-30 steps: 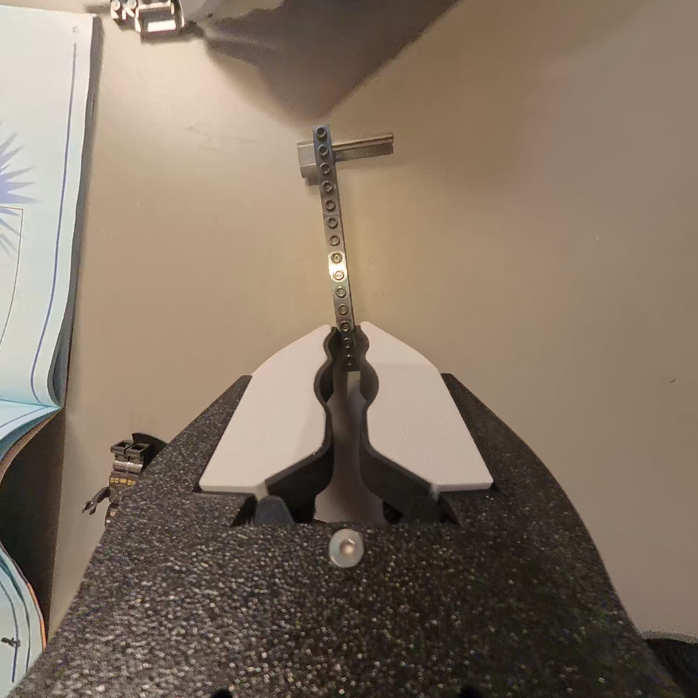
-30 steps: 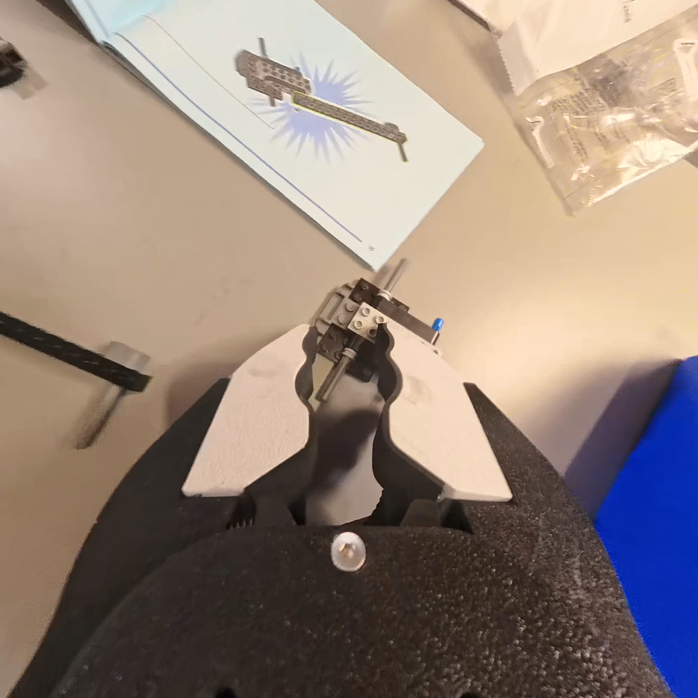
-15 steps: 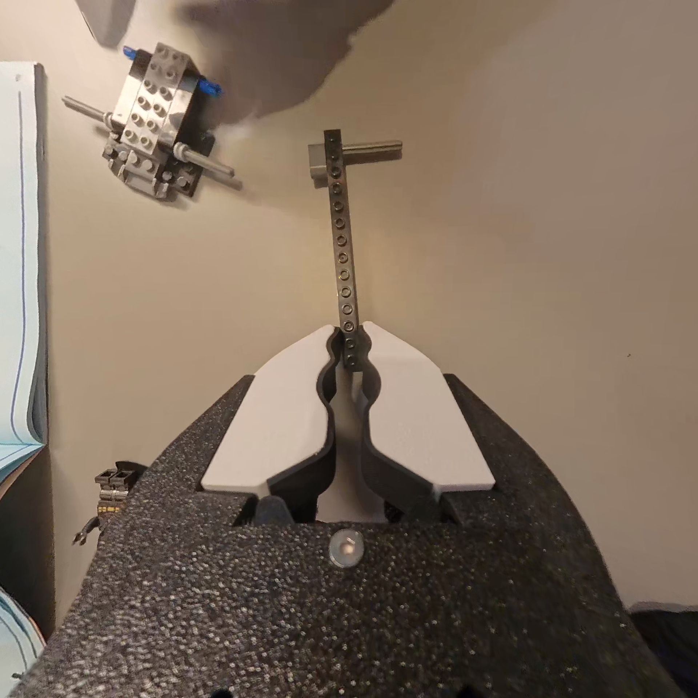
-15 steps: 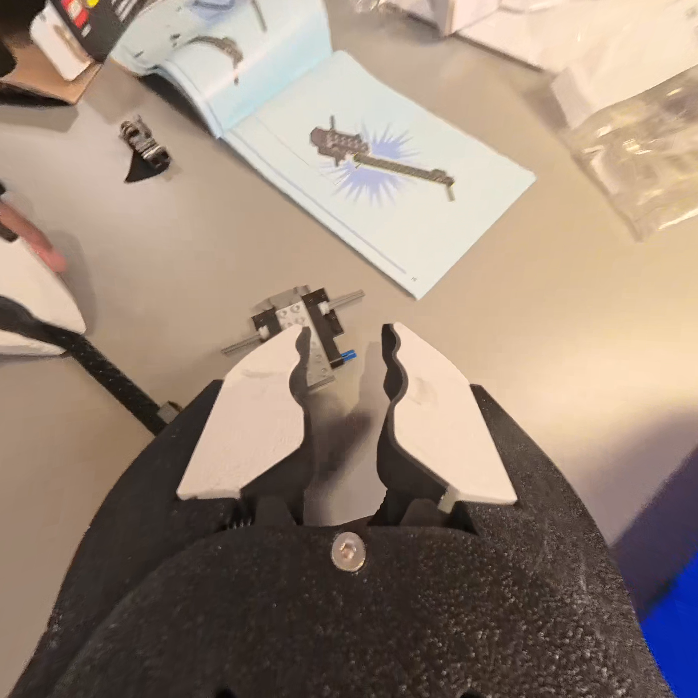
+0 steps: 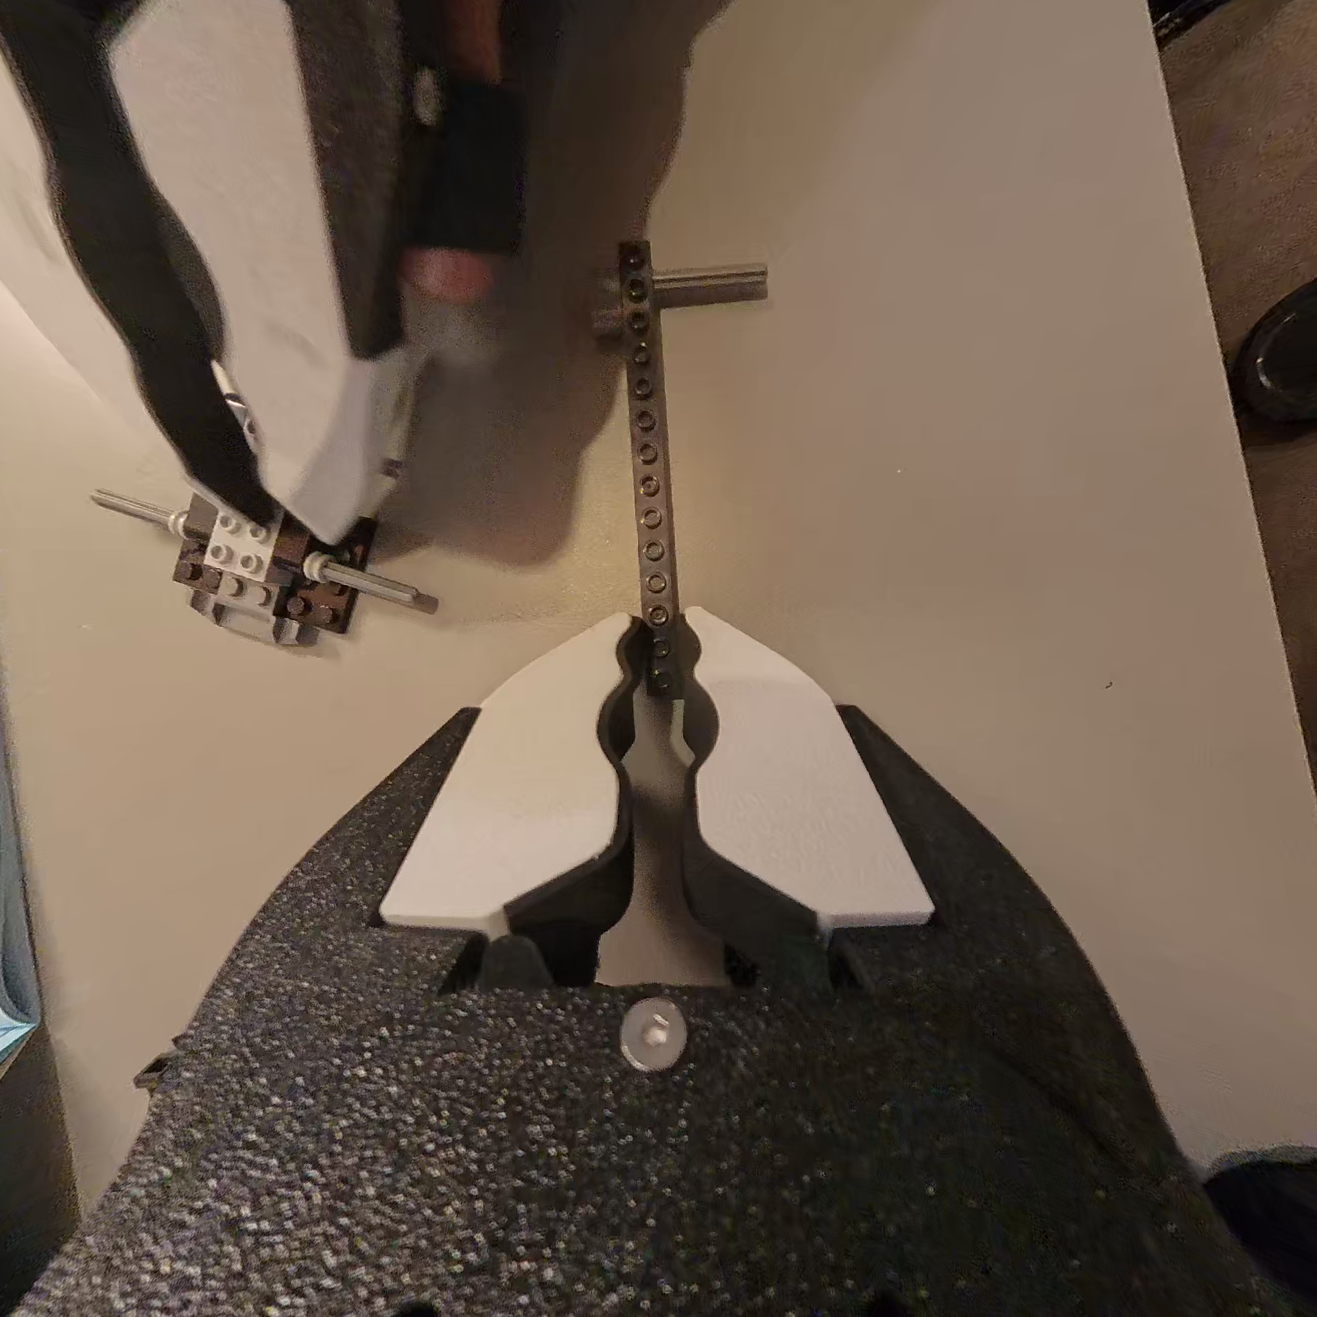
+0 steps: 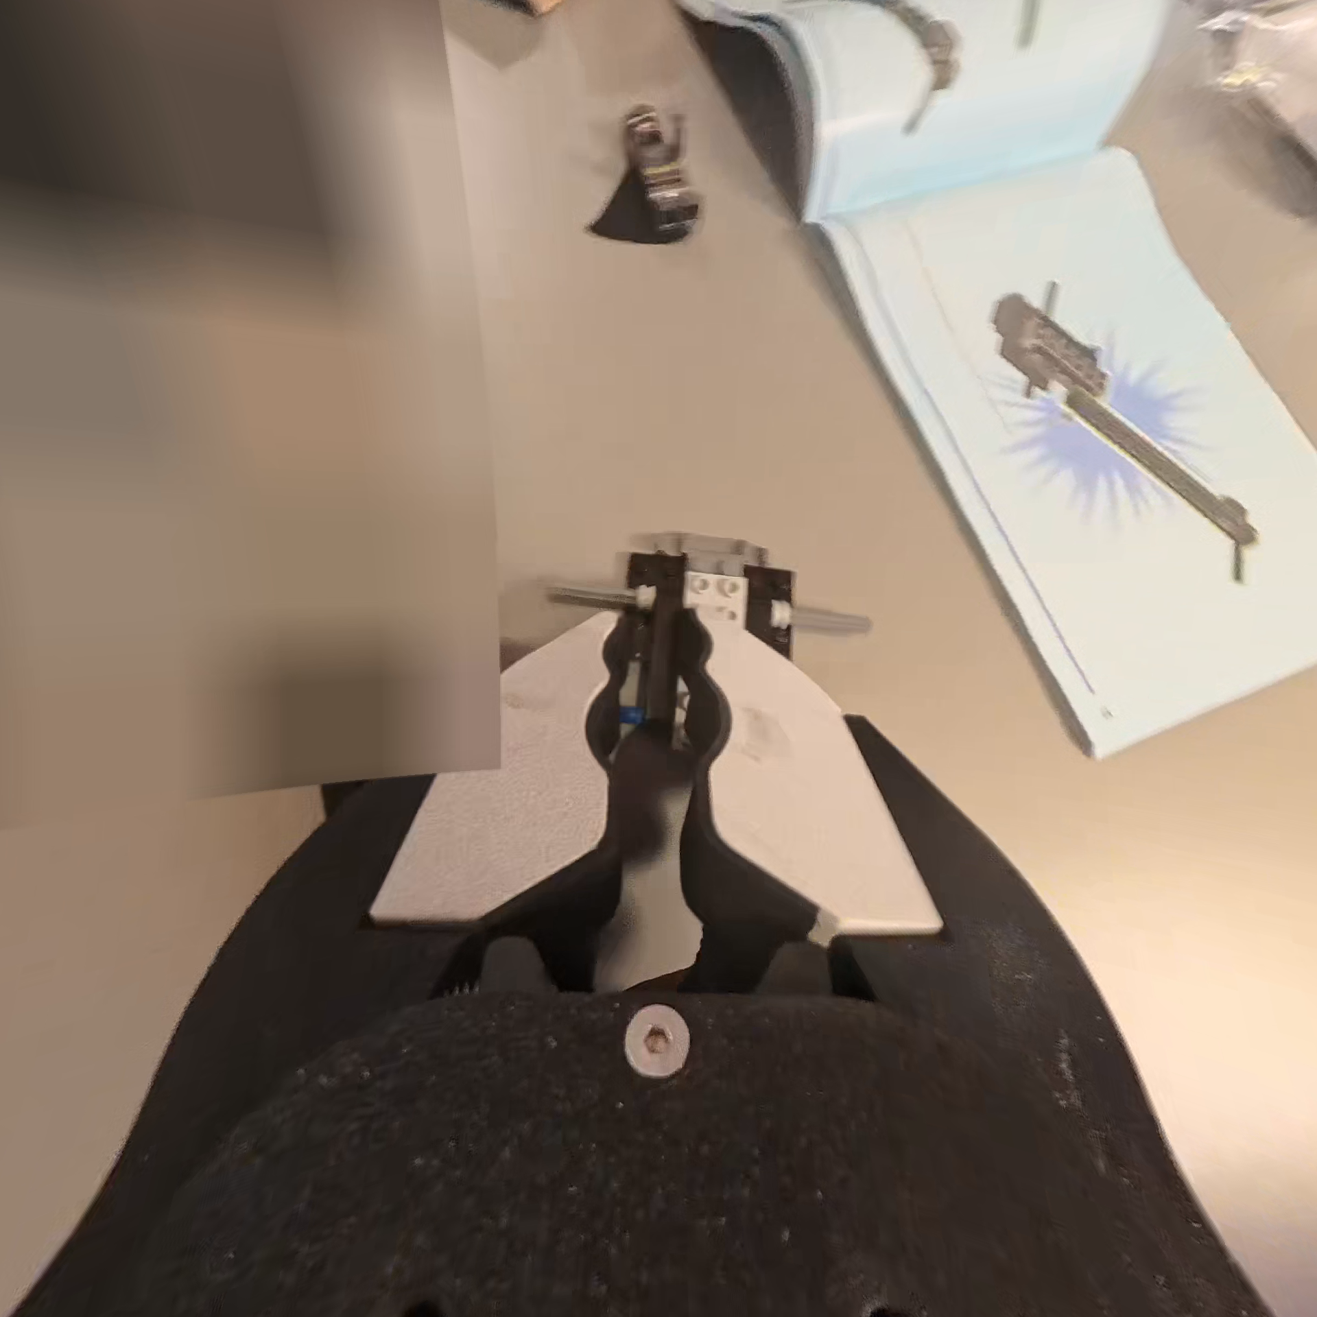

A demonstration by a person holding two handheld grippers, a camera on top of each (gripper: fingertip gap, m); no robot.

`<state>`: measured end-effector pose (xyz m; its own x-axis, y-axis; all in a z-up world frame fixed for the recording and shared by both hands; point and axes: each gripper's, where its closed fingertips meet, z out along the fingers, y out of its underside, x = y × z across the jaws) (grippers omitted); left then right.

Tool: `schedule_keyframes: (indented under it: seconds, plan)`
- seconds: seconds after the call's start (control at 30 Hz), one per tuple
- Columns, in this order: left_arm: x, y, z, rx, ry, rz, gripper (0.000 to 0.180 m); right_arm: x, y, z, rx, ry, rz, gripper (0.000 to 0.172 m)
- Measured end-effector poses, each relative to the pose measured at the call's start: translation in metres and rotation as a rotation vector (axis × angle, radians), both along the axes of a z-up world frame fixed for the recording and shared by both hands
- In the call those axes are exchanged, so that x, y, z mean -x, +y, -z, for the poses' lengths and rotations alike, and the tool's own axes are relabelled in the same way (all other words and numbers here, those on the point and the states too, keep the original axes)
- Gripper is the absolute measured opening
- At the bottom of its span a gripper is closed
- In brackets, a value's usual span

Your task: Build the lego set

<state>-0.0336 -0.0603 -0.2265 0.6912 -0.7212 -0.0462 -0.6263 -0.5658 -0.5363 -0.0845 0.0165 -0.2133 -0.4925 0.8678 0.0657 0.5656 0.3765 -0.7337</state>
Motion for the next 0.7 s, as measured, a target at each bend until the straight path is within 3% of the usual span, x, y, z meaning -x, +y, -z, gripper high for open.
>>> schedule_keyframes:
  seconds: [0.17,0.6,0.7]
  plan:
    - [-0.006,0.001,-0.003,-0.007,-0.024,0.011,0.008,-0.006,-0.024,0.001,-0.05,0.026,-0.117,0.018]
    - [-0.002,0.002,-0.002,-0.006,-0.025,-0.008,0.008,-0.013,0.016,0.0,-0.186,0.039,-0.058,0.025]
    - [0.0,0.003,-0.006,-0.018,-0.032,-0.018,0.008,-0.013,0.02,-0.01,-0.142,0.063,-0.031,0.03]
